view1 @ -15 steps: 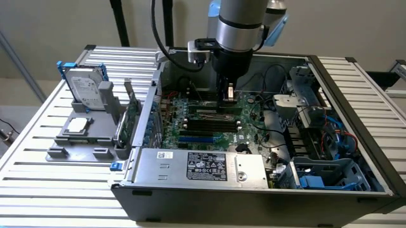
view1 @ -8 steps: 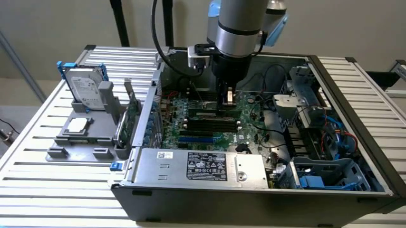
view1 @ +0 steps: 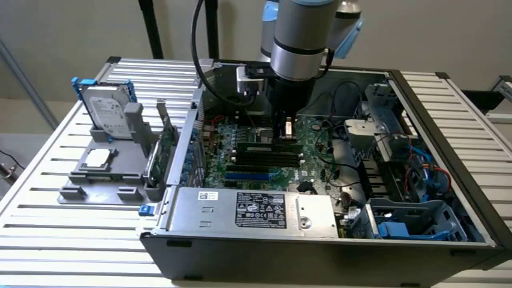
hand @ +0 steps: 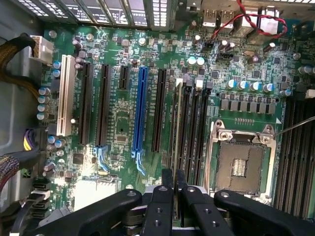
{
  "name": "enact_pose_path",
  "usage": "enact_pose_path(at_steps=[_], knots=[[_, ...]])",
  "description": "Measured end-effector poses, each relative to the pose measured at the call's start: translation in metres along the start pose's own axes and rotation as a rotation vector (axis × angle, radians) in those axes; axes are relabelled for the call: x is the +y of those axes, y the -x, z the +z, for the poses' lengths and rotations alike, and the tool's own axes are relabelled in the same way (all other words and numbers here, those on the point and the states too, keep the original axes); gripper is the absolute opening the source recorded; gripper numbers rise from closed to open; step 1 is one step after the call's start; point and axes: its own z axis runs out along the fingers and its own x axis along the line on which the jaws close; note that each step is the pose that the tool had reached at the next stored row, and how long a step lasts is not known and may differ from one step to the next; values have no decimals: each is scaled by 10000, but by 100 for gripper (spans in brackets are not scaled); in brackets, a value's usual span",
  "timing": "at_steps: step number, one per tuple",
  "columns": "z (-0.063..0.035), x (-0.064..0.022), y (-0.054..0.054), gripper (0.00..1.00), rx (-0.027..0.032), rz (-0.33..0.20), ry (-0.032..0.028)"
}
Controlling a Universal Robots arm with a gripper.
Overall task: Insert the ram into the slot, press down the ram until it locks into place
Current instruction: 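Insert the ram into the slot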
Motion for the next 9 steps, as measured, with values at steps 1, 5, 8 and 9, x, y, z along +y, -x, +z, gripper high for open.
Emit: enact_pose_path(at_steps=[1,5,8,9], knots=[[0,0,0,13,0,0,0],[5,-1,3,13,-2,-1,-2],[20,-1,15,13,2,1,-2],[26,-2,19,13,12,1,-3]])
